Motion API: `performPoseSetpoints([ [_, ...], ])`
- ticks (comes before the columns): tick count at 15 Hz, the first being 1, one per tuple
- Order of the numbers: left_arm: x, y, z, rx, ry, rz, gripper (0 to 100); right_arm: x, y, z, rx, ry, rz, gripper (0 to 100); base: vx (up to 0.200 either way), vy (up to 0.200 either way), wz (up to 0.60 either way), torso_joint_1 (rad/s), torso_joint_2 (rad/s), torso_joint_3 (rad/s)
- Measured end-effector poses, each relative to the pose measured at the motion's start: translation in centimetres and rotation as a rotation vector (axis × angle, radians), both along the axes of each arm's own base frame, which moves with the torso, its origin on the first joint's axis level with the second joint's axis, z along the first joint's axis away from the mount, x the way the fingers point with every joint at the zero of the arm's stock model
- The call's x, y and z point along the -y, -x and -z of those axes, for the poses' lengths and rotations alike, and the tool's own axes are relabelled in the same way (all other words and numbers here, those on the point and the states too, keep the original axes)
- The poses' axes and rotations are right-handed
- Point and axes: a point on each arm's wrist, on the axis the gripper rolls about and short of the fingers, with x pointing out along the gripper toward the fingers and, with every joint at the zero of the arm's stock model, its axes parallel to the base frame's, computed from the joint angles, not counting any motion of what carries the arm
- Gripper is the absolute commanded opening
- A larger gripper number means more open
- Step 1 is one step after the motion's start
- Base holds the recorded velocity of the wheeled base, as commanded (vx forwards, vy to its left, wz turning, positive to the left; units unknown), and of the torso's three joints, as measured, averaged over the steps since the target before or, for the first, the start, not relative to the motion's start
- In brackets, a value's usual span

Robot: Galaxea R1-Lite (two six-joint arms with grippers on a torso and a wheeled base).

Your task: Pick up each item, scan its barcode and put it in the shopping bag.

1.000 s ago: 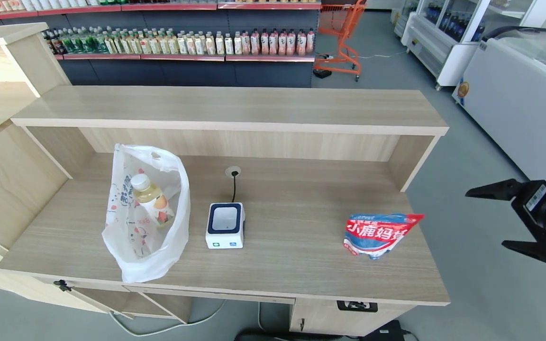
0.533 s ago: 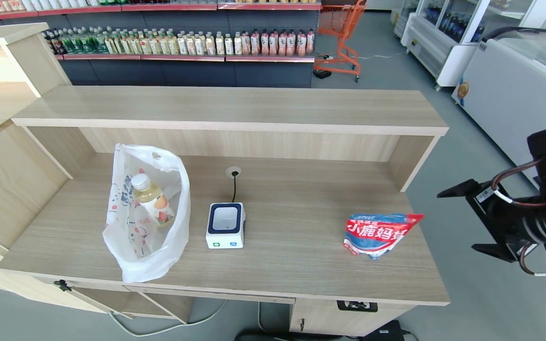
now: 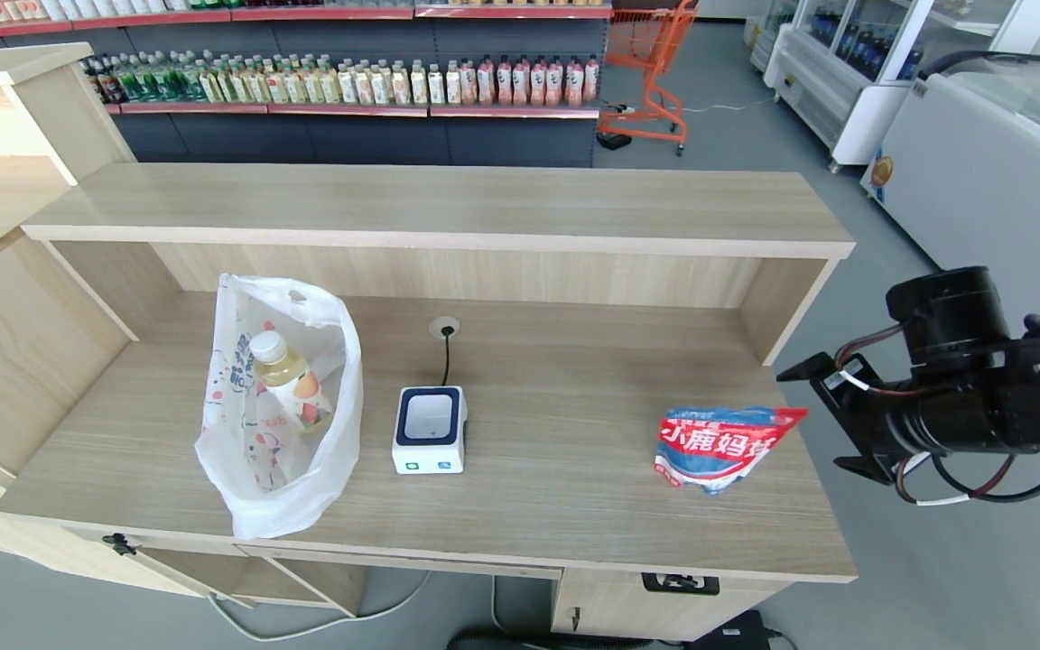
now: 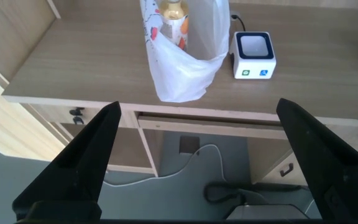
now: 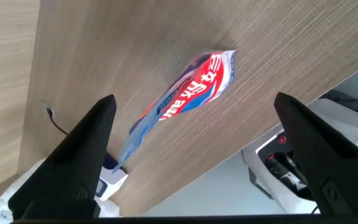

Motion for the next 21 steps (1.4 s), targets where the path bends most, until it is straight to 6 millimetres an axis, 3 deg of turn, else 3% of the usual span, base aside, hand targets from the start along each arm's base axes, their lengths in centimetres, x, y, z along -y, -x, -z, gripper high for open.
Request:
performPoseSetpoints([
  [5,0.0,0.0,0.0,0.000,0.000,0.000,100,-2.1,-2.7,3.8,-0.023,0.013,-0.036,100,0.000,0.000,0.00,0.000,0.00,0.000],
  [6,0.0,0.0,0.0,0.000,0.000,0.000,100,-2.5,-3.1,4.6,-0.036,0.032,-0.033,0,0.000,0.000,0.00,0.000,0.00,0.000],
  [12,0.0,0.0,0.0,0.000,0.000,0.000,100,-4.8,-4.2,8.1,-0.107,0.138,-0.097,0,0.000,0.000,0.00,0.000,0.00,0.000],
  [16,0.0,0.0,0.0,0.000,0.000,0.000,100,-5.6,-4.3,9.2,-0.122,0.340,-0.180,0,0.000,0.000,0.00,0.000,0.00,0.000],
  [18,0.0,0.0,0.0,0.000,0.000,0.000,100,-5.9,-4.2,8.2,-0.070,0.374,-0.223,0,0.000,0.000,0.00,0.000,0.00,0.000],
  [21,0.0,0.0,0.0,0.000,0.000,0.000,100,-5.9,-2.8,3.8,0.115,0.359,-0.410,0,0.000,0.000,0.00,0.000,0.00,0.000],
])
